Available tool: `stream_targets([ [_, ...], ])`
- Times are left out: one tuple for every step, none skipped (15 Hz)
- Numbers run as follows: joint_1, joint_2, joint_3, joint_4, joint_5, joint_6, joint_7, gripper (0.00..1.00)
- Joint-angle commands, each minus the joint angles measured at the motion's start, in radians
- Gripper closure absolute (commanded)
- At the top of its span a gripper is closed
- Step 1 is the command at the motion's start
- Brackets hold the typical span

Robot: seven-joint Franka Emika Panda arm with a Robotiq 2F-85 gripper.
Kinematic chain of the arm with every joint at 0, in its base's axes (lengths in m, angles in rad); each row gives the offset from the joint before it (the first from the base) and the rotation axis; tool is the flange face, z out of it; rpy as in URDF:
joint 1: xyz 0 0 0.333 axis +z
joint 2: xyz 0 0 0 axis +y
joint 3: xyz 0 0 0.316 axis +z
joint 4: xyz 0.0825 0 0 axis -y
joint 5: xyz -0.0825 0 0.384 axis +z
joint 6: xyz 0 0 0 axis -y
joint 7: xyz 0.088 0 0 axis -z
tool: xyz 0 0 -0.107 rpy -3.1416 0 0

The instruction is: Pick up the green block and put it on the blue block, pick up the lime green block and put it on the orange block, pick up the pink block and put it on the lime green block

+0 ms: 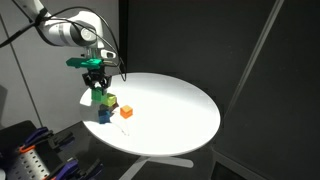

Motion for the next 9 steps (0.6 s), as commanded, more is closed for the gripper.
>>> stream_targets([
  [-0.020,-0.014,-0.008,-0.035,-0.053,0.018,-0.057,0.73],
  [-0.022,-0.010,-0.010,-0.037,-0.062,0.019,-0.066,0.73],
  [-0.024,-0.007,-0.012,-0.039,-0.068,0.020,-0.075,0.73],
  [-0.026,-0.005,-0.013,-0.042,-0.074,0.021,-0.082,0.73],
  [-0.028,-0.002,-0.015,-0.044,-0.081,0.023,-0.083,0.73],
  [-0.030,-0.002,-0.016,-0.049,-0.091,0.029,-0.081,0.73],
  [-0.032,0.000,-0.017,-0.053,-0.100,0.039,-0.080,0.73],
  [-0.033,0.002,-0.018,-0.057,-0.111,0.049,-0.079,0.73],
  [-0.035,0.005,-0.019,-0.063,-0.129,0.068,-0.072,0.73],
])
